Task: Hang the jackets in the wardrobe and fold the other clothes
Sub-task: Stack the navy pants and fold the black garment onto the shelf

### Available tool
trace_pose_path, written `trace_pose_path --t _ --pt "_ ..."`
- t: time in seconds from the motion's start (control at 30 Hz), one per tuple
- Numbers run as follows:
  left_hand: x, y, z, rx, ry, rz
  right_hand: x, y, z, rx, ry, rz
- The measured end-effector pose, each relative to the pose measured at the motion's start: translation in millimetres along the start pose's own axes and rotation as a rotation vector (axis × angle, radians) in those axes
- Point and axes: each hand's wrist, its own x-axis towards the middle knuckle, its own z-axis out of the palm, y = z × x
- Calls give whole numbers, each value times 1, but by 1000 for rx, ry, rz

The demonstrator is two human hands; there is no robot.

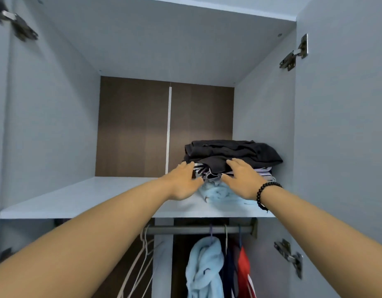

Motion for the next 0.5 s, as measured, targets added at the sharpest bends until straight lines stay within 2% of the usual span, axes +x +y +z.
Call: trace_pose_path --t 0.2,0.33,0.5 --pt "-97 -27 -13 149 -47 -105 -57 -56 16 24 -71 -126" --pt "-159 -45 -25 354 -86 -183 -83 -93 24 36 -140 -233" --pt "-231 -51 -48 444 -106 -350 -99 -138 25 102 -192 -382"
